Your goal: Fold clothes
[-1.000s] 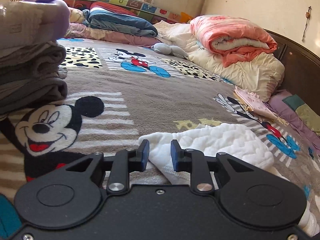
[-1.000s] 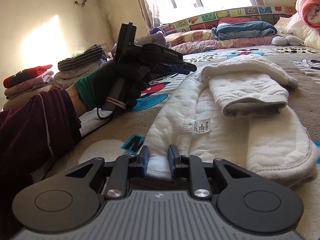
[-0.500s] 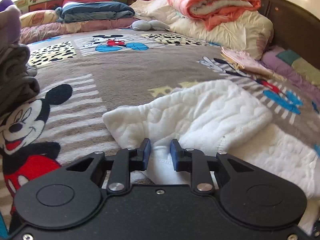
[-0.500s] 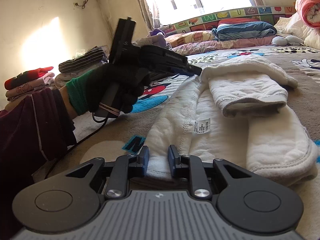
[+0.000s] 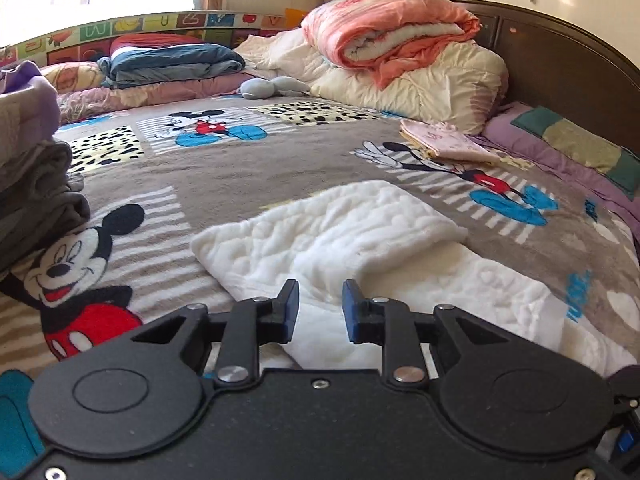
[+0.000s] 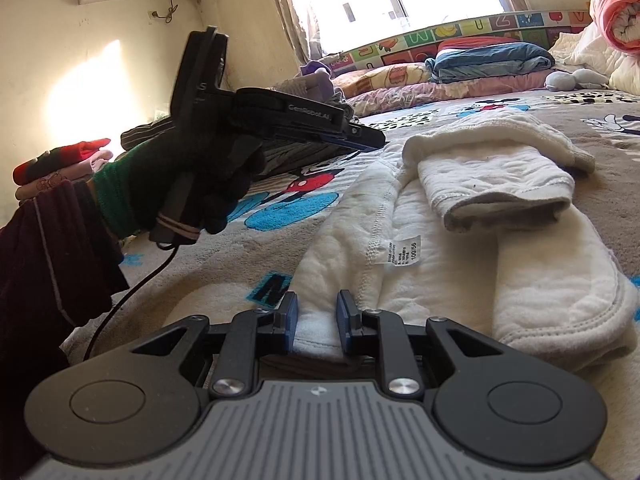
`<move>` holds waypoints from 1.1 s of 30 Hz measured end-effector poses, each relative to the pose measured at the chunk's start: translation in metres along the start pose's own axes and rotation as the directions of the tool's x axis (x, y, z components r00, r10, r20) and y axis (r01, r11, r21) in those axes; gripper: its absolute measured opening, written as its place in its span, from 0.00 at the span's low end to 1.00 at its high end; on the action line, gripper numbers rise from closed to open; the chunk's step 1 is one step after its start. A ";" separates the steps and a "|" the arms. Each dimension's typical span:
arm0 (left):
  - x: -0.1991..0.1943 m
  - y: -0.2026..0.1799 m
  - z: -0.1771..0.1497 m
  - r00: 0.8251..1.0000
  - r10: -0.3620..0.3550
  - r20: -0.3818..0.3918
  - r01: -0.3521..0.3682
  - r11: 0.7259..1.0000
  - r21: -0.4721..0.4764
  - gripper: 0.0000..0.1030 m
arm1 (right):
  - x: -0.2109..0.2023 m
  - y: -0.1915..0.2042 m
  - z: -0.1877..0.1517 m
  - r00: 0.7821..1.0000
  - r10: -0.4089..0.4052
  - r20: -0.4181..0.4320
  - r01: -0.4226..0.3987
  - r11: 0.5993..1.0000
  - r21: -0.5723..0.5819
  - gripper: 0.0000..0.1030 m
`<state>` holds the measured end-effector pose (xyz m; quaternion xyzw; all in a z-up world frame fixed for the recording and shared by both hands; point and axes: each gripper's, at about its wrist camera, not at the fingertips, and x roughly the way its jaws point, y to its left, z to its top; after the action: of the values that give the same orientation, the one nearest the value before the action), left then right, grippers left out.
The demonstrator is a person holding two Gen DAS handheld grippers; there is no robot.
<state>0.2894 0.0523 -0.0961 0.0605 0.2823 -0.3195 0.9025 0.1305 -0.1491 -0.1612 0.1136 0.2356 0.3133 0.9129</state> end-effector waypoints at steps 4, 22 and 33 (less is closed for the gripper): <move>0.025 -0.016 -0.024 0.997 0.067 -0.049 -0.065 0.997 0.037 0.21 | 0.000 0.000 0.000 1.000 0.000 0.001 0.000 1.000 -0.001 0.22; -0.044 -0.067 -0.034 0.997 0.070 -0.033 -0.071 0.997 -0.037 0.22 | 0.001 0.006 0.000 1.000 -0.023 -0.007 0.023 0.999 -0.030 0.22; -0.047 -0.032 -0.039 0.995 -0.097 0.018 0.098 0.961 -0.260 0.46 | -0.014 0.020 0.014 0.996 -0.070 -0.055 0.064 0.993 -0.099 0.28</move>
<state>0.2219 0.0640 -0.1001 -0.0733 0.3221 -0.3238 0.8866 0.1169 -0.1430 -0.1370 0.0520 0.2501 0.2968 0.9201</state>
